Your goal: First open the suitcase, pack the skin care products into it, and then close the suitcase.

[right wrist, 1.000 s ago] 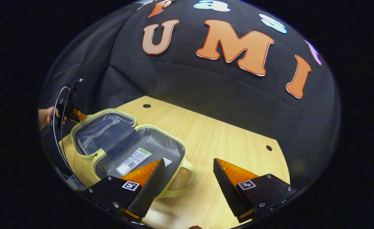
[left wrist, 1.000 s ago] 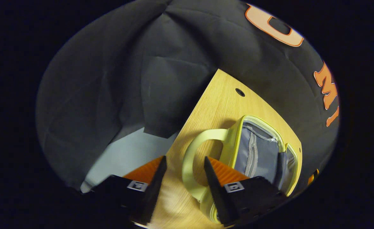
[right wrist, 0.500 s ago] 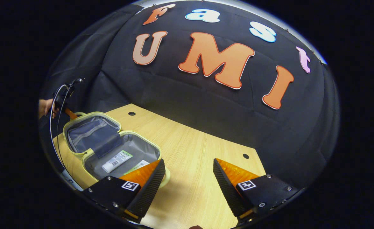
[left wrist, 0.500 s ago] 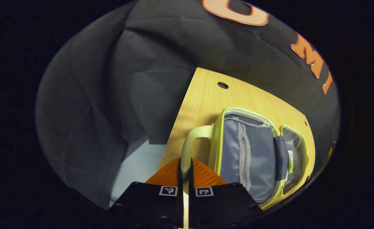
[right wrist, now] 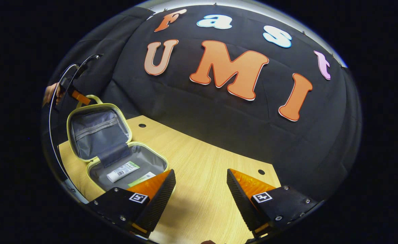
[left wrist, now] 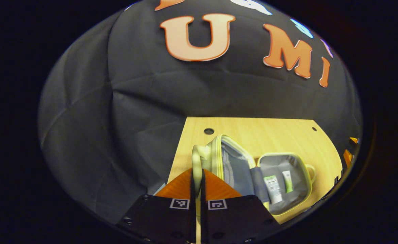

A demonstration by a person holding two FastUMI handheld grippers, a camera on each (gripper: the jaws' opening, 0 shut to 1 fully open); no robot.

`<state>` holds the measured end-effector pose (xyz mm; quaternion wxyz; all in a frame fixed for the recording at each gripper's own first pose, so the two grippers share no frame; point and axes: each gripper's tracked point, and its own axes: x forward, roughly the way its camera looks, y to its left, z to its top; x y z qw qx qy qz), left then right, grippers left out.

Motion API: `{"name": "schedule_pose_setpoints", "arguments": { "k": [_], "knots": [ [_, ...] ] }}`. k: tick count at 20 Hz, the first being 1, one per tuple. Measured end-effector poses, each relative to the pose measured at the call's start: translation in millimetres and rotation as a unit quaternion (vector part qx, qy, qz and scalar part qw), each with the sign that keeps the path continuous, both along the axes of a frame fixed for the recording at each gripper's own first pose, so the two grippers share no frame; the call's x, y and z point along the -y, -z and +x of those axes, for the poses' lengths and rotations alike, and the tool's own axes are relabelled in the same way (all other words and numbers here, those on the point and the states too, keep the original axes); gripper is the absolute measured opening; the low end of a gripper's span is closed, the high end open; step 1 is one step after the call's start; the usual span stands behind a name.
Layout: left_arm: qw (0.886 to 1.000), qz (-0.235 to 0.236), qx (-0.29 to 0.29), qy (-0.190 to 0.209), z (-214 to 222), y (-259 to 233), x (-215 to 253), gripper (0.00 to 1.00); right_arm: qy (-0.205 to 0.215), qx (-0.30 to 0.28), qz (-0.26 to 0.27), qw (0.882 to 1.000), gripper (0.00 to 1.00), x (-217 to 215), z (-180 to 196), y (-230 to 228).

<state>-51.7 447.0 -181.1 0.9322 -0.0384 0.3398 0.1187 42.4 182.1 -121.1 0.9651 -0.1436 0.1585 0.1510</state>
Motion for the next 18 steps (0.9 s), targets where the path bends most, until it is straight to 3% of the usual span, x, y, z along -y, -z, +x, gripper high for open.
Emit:
{"name": "schedule_pose_setpoints", "arguments": {
  "k": [4, 12, 18],
  "knots": [
    [0.999, 0.009, 0.035, 0.023, 11.3, -40.6, 58.0, 0.05, -0.025, 0.004, 0.009, 1.0, 0.96, 5.0, 2.6, 0.3],
    [0.994, -0.02, 0.088, 0.059, 27.9, -83.2, 186.9, 0.05, -0.066, 0.007, 0.03, 0.997, 0.96, 26.9, 5.3, 3.8],
    [0.988, -0.055, 0.09, 0.111, 40.3, -67.0, 286.2, 0.05, -0.08, 0.004, 0.044, 0.996, 0.96, 51.0, 0.3, 9.4]
  ]
}}
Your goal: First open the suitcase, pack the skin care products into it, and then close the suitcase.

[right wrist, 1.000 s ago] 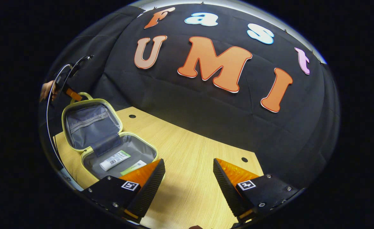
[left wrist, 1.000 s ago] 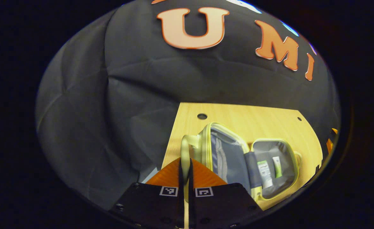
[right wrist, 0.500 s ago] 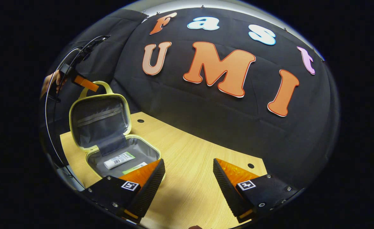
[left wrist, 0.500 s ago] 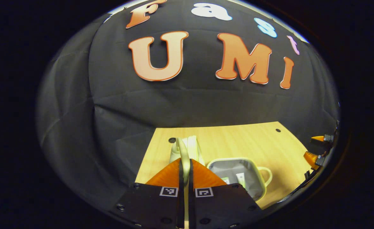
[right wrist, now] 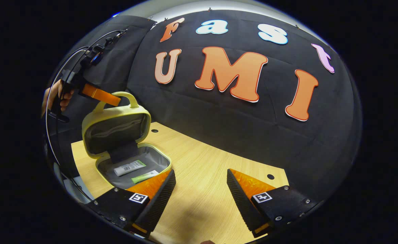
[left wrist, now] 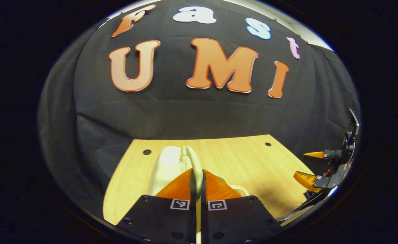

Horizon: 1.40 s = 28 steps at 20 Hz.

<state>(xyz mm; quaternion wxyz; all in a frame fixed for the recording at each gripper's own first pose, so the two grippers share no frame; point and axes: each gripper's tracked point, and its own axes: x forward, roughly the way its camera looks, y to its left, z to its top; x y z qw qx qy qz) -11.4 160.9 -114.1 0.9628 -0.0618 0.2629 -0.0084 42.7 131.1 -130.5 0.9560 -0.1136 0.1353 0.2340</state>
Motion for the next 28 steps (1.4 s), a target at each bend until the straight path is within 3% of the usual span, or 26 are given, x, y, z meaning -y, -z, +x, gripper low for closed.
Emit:
{"name": "schedule_pose_setpoints", "arguments": {
  "k": [9, 14, 16, 17, 19, 22, 23, 25, 28],
  "knots": [
    [0.995, -0.055, -0.047, 0.065, 14.0, 72.2, 113.9, 0.05, 0.017, -0.014, 0.017, 1.0, 0.97, 41.2, -8.2, 12.7],
    [0.995, -0.038, -0.061, 0.075, 15.9, 107.2, 150.9, 0.06, 0.017, -0.023, 0.019, 0.999, 0.96, 50.5, -16.8, 20.3],
    [0.994, -0.058, -0.049, 0.076, 18.0, 104.1, 166.7, 0.17, 0.016, -0.024, 0.022, 0.999, 0.96, 50.7, -18.1, 21.1],
    [0.994, -0.068, -0.043, 0.079, 19.1, 103.2, 174.5, 0.16, 0.014, -0.024, 0.025, 0.999, 0.96, 51.6, -19.4, 20.5],
    [0.995, -0.053, -0.04, 0.069, 16.2, 103.7, 177.8, 0.28, 0.013, -0.022, 0.031, 0.999, 0.96, 50.9, -18.7, 17.8],
    [0.998, -0.021, -0.024, 0.061, 13.2, 95.7, 180.4, 0.39, 0.013, -0.014, 0.037, 0.999, 0.96, 53.7, -17.0, 12.0],
    [0.998, -0.014, -0.015, 0.059, 11.7, 91.1, 181.3, 0.53, 0.015, -0.011, 0.04, 0.999, 0.97, 55.3, -14.0, 8.2],
    [0.999, -0.003, 0.004, 0.051, 9.9, 77.6, 185.1, 0.63, 0.018, -0.002, 0.05, 0.999, 0.97, 55.8, -10.9, 1.7],
    [0.999, 0.02, 0.039, 0.029, 17.6, 51.2, 186.5, 0.87, 0.029, 0.022, 0.065, 0.997, 0.96, 61.7, -5.4, -14.1]
  ]
}}
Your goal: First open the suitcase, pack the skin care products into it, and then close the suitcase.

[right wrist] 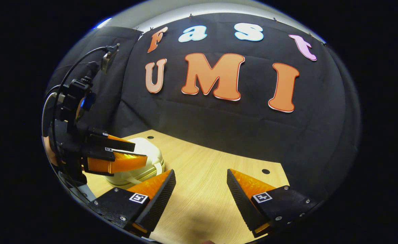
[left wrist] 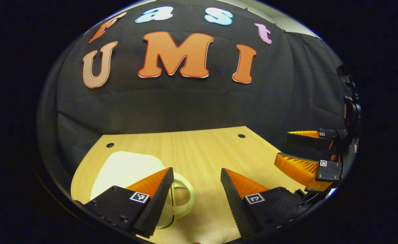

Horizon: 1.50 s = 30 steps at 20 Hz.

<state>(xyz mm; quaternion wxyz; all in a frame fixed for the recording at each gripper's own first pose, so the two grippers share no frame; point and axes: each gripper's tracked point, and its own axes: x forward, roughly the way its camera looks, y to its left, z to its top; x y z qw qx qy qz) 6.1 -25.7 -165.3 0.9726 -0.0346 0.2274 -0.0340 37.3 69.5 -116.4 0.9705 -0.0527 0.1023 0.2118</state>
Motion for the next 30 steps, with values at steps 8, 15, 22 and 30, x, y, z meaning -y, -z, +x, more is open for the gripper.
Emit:
{"name": "schedule_pose_setpoints", "arguments": {
  "k": [8, 15, 22, 30],
  "knots": [
    [0.992, 0.042, 0.093, -0.07, -1.4, -57.4, -5.8, 0.93, 0.021, 0.056, 0.027, 0.998, 0.96, 8.2, 10.1, -31.0],
    [0.98, 0.065, 0.15, -0.117, -4.5, -90.1, -20.3, 0.93, 0.011, 0.086, 0.024, 0.996, 0.96, -0.6, 7.5, -45.0],
    [0.976, 0.062, 0.17, -0.125, -8.7, -103.5, -25.4, 0.93, 0.019, 0.089, 0.026, 0.995, 0.96, 2.4, 8.7, -47.4],
    [0.972, 0.072, 0.18, -0.135, -9.9, -108.8, -32.9, 0.93, 0.016, 0.095, 0.02, 0.995, 0.96, 3.2, 7.2, -48.5]
  ]
}}
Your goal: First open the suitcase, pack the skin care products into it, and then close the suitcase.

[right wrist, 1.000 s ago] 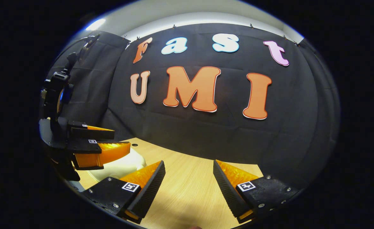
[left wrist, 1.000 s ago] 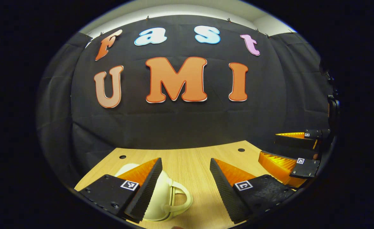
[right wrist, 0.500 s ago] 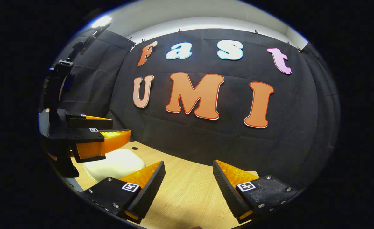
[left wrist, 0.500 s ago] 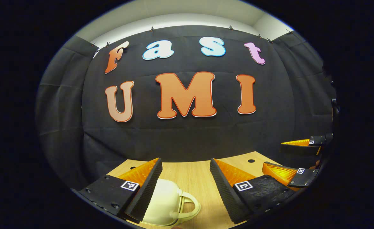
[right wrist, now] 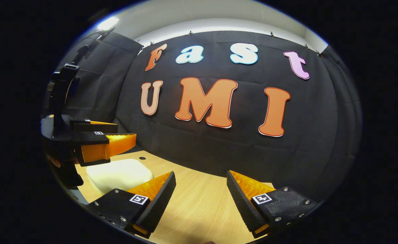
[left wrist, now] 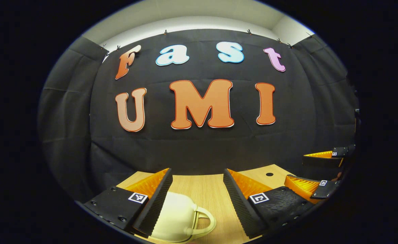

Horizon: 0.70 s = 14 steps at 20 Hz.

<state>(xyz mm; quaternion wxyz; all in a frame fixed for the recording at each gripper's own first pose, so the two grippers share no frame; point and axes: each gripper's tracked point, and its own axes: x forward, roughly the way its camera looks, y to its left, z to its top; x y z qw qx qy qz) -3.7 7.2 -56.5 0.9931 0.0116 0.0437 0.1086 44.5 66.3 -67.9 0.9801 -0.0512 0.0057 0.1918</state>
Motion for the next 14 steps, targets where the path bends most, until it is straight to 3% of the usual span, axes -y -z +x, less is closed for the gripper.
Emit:
{"name": "schedule_pose_setpoints", "arguments": {
  "k": [14],
  "knots": [
    [1.0, 0.006, -0.007, 0.004, 0.2, 4.7, 6.0, 0.92, -0.008, 0.0, -0.006, 1.0, 0.96, -3.5, -2.7, 1.2]
  ]
}}
